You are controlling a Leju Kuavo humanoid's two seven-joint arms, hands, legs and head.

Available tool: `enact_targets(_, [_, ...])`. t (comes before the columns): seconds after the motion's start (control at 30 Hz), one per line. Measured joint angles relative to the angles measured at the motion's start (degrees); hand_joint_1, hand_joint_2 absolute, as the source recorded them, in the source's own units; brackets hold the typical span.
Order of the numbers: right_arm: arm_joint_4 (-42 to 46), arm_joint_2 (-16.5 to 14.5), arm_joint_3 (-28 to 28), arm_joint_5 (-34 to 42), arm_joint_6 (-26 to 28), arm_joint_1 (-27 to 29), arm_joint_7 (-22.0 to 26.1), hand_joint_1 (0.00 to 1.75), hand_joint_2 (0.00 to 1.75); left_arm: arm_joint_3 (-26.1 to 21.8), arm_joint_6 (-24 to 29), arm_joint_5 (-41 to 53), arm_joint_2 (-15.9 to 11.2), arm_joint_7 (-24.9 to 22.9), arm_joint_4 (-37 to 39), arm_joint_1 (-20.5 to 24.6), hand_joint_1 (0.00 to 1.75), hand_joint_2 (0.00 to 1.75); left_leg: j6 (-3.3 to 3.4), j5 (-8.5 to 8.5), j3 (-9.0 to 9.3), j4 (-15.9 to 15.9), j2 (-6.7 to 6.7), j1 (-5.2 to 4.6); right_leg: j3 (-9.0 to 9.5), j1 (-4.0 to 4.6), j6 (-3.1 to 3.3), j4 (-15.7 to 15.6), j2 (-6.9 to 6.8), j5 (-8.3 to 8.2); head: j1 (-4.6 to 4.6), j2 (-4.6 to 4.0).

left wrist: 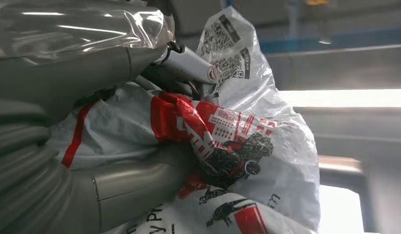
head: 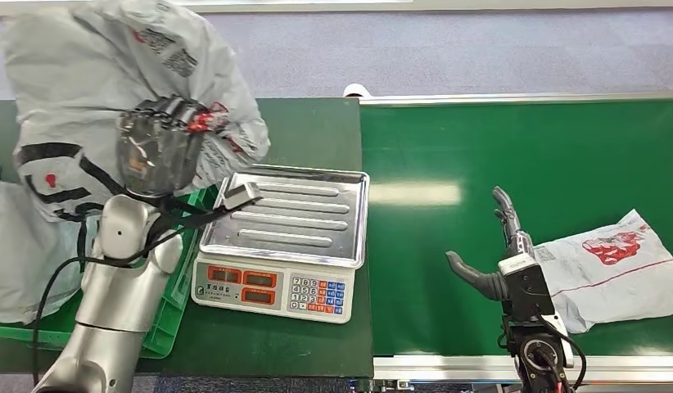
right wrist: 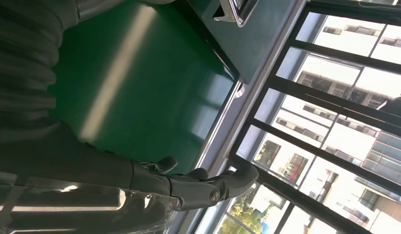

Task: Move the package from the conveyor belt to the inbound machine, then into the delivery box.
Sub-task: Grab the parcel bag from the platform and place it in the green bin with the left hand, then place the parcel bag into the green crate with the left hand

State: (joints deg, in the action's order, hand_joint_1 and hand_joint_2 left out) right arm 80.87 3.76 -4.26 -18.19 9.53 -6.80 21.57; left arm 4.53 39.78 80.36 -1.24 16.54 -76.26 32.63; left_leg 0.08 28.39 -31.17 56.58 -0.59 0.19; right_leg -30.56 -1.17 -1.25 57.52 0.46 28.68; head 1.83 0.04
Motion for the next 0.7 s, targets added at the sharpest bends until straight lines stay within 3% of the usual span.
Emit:
enact_targets(0.23, [1.18,-0.11,0.38,-0.97,1.42,2.58,0.24,0.0,1.75,-17.93,0.0,-3.05,-0.91,0.19,-3.52,-0.45,1.75,1.75,0.0,0.0,0.0,-0.01,0.01,0.03,-0.02,0.03,0.01,0.0,0.0,0.01,0.01,0.0])
enact_targets(0.37, [1.49,-0.16,0.56,-1.26,1.82,3.1,0.24,0.0,1.75,-24.74,-0.02,-4.02,-1.73,-2.35,-3.44,-0.67,1.75,1.75,0.0,0.0,-0.03,-0.01,-0.02,0.03,-0.01,0.03,0.01,0.0,-0.01,0.02,-0.02,0.0])
enact_targets(0.47, [1.93,-0.27,1.03,-1.55,2.06,3.59,0.17,0.0,1.75,-26.93,-1.56,-3.84,-5.02,-11.85,-0.71,-1.61,1.75,1.75,-0.01,0.01,0.0,-0.02,0.11,0.03,-0.04,0.03,0.02,0.0,0.12,0.01,-0.01,0.0])
enact_targets(0.57, [2.5,-0.31,1.58,-2.31,2.13,4.26,-0.25,0.0,1.75,-26.91,-7.96,-2.19,-8.74,-20.91,2.21,-3.48,1.75,1.75,-0.02,0.01,-0.02,-0.03,0.19,0.05,-0.12,0.06,0.02,0.0,0.2,0.01,0.0,0.0])
enact_targets(0.7, [3.03,-0.62,1.95,-3.33,1.9,4.38,-0.71,0.0,1.75,-24.81,-20.35,0.06,-12.0,-25.05,5.1,-5.92,1.75,1.75,-0.02,0.01,-0.05,-0.03,0.2,0.05,-0.14,0.06,0.03,0.0,0.19,0.01,-0.01,0.0])
